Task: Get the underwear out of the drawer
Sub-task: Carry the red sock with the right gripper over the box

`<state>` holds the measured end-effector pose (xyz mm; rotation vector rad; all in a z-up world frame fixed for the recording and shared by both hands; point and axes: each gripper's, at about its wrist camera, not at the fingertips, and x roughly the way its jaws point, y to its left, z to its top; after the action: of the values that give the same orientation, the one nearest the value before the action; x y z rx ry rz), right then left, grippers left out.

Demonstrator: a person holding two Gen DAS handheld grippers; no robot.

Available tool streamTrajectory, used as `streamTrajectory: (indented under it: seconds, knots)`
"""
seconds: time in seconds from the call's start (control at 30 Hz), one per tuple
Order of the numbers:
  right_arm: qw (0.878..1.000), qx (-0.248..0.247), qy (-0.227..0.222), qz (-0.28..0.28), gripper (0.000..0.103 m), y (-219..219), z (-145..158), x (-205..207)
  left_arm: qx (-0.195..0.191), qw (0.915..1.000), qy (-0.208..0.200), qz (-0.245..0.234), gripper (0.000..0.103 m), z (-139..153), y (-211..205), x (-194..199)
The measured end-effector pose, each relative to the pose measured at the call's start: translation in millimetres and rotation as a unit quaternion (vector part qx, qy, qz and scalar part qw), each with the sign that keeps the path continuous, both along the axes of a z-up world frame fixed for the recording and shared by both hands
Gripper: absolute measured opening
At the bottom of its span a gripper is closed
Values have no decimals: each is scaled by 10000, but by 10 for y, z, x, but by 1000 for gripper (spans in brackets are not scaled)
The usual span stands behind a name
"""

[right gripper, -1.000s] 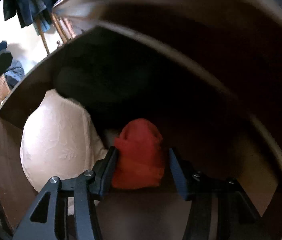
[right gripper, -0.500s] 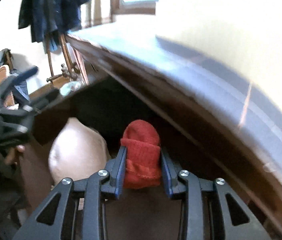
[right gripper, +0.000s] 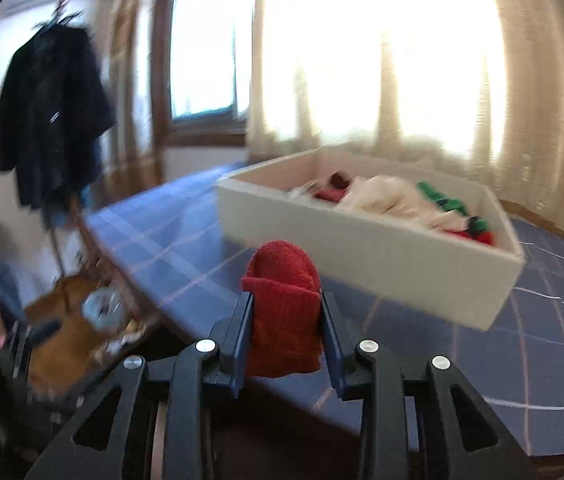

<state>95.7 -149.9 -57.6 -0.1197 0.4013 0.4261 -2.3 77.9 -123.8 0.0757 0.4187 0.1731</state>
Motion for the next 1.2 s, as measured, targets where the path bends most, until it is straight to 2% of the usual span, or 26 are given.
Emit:
streamTrajectory:
  seconds: [0.13,0.23,0.6,1.2]
  knots:
    - [9981,204,-154,-561,35,-135,171,178,6,10000,0,-9,102,-1,0,12]
    - [9966,341,-157,-730,35,-227,261,296,6,10000,0,-17,102,4,-6,33]
    - [9912,296,-269,-1264,35,-212,352,477,13,10000,-6,-18,102,2,-11,41]
    - [9785,199,-166,-2046,35,-484,481,884,47,10000,-21,-25,102,19,-21,73]
